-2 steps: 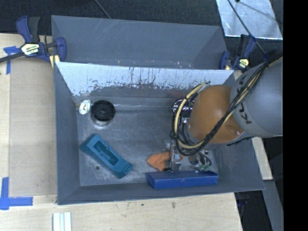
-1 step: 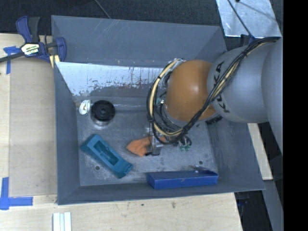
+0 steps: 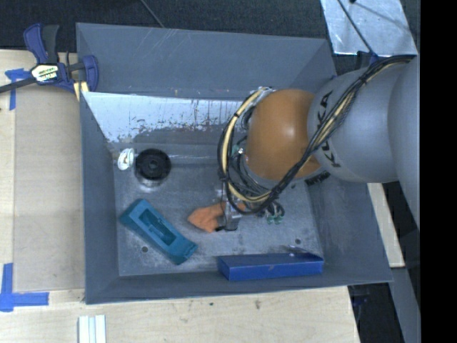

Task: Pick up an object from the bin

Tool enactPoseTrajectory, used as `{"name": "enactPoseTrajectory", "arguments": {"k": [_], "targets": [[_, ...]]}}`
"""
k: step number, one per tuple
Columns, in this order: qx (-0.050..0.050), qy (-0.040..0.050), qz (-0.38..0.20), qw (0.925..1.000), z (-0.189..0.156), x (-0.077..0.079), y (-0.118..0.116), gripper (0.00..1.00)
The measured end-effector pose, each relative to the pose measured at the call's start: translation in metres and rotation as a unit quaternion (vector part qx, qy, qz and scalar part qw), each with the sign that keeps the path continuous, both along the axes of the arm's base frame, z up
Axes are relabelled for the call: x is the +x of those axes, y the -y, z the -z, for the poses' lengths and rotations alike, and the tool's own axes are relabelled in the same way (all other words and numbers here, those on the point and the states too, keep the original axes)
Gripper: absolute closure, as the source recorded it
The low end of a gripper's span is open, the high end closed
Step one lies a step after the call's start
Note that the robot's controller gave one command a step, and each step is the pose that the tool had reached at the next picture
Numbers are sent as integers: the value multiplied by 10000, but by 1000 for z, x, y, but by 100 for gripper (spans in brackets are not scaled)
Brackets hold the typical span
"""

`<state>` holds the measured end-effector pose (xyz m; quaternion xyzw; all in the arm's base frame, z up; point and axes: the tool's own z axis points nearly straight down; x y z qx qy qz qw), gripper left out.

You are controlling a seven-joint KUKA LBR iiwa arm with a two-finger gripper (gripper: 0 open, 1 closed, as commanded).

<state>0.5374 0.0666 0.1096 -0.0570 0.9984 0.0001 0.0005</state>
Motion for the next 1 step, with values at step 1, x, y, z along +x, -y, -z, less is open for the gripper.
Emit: {"name": "enactPoseTrajectory", "arguments": {"k": [1], "targets": [[0,3,-67,10000,-105,40,0,100]]}}
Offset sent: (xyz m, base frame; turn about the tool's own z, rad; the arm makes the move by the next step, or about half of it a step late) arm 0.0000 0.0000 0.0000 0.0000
